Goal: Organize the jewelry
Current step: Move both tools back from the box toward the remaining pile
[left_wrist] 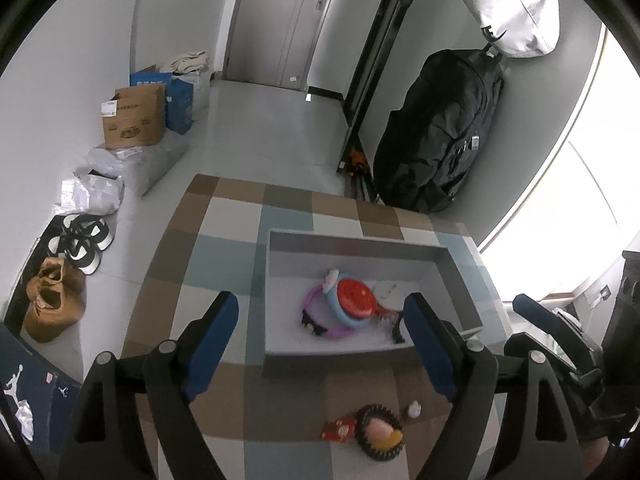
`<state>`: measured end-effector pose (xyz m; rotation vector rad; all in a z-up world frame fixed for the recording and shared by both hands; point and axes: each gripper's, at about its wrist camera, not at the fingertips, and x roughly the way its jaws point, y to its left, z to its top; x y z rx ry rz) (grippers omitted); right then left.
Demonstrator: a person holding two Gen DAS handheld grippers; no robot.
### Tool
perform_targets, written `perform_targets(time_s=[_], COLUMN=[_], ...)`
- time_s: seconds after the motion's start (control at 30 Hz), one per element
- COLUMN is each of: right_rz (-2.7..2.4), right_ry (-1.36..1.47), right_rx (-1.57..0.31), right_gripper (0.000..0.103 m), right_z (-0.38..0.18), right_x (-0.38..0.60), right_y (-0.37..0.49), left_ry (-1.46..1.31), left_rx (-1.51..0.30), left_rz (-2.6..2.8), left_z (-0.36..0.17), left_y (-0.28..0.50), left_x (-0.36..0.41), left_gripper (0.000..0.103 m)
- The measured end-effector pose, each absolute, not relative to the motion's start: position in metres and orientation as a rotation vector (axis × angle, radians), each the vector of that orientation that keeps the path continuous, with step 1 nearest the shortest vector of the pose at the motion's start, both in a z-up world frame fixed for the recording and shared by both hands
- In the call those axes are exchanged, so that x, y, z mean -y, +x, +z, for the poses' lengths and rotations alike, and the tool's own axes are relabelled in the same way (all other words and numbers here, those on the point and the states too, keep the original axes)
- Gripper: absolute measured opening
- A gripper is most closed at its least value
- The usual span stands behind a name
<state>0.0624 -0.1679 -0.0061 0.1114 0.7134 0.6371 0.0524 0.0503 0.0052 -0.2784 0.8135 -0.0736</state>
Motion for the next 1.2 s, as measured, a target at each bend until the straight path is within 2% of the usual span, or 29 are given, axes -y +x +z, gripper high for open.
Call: perform_targets(time_s=[0.77, 0.87, 0.93, 1.03, 1.2], right_rz=[0.626, 0.630, 0.627, 0.627, 0.640], right_ry=[-0.014, -0.034, -0.059, -0.085, -0.126], right_rx=[-0.871, -0.879, -0.891, -0.906, -0.912], right_gripper=[0.102, 0.092, 0.079, 0.066, 0.055], right_z=[-0.047, -0.049, -0.052, -0.057, -0.061], right_x=[0.151, 0.149, 0.145, 0.142, 0.135], right_y=[0.028, 0.027, 0.027, 0.028, 0.026], left_ry=[-0.314, -0.312, -0.313, -0.332, -0.385], left_rx=[-0.917, -0.931, -0.933, -0.934, -0.959], left_rz=[-0.020, -0.021, -0.018, -0.007, 0.013], left_z=[-0.017, -0.020, -0.022, -0.023, -0.030], left_y=[0.020, 0.019, 0.019, 0.019, 0.022], left_x=[-0.057, -0.057, -0.058, -0.064, -0.074], left_gripper=[0.082, 0.082, 0.082, 0.082, 0.082])
